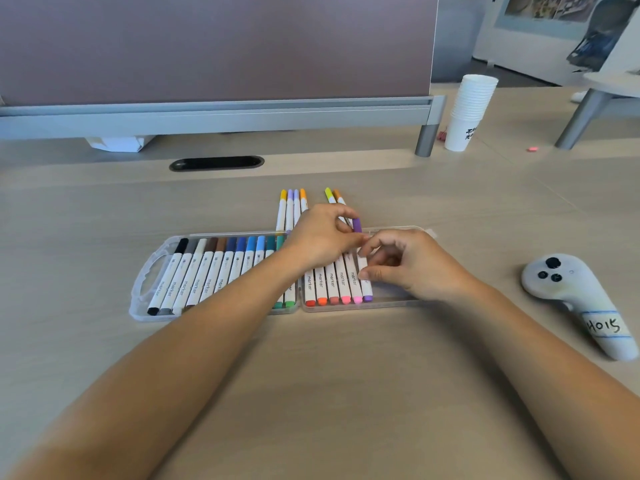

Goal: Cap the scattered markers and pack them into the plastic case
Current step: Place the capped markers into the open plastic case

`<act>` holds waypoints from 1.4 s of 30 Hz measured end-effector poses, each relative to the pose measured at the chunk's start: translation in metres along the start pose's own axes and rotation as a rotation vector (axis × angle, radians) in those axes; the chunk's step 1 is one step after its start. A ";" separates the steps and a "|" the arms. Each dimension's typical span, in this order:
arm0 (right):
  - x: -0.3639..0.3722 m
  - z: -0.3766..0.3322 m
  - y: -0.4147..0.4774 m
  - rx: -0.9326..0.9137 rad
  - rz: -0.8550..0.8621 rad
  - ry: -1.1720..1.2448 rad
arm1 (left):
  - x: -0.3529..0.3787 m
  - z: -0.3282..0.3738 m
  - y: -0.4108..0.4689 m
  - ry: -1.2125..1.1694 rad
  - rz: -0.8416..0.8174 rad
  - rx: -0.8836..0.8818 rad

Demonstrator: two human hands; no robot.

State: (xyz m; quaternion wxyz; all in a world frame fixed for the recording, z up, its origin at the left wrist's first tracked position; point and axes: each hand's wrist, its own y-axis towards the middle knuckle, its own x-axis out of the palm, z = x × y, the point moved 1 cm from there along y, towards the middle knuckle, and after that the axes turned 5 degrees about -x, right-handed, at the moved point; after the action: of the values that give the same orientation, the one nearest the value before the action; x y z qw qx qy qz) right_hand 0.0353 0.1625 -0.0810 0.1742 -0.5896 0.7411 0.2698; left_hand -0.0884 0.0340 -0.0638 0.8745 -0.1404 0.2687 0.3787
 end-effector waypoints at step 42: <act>-0.007 0.010 0.000 -0.120 0.037 -0.347 | -0.051 -0.001 0.030 -0.289 0.076 -0.230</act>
State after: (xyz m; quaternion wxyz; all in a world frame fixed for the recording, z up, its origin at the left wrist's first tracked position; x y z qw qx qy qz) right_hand 0.0367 0.1741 -0.0851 0.2589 -0.5298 0.6933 0.4142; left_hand -0.1400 0.0241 -0.0361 0.8672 -0.1732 0.1002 0.4559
